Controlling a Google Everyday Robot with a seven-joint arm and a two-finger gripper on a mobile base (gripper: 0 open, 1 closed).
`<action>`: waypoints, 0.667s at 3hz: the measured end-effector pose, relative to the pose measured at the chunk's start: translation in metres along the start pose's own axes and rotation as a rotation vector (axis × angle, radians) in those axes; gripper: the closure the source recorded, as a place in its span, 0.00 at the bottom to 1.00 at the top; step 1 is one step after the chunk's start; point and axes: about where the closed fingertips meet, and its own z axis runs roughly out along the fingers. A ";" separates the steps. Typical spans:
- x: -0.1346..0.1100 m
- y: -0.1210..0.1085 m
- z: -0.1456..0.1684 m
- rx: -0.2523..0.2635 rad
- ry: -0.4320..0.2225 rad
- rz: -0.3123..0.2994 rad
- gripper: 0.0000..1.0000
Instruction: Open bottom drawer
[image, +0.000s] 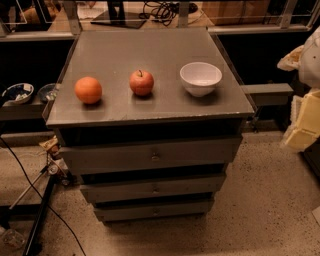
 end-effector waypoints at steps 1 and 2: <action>0.003 0.016 0.022 -0.025 -0.032 0.007 0.00; 0.003 0.016 0.022 -0.025 -0.032 0.007 0.00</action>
Offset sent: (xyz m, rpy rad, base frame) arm -0.0174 0.0100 -0.0566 0.0728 0.0723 0.0172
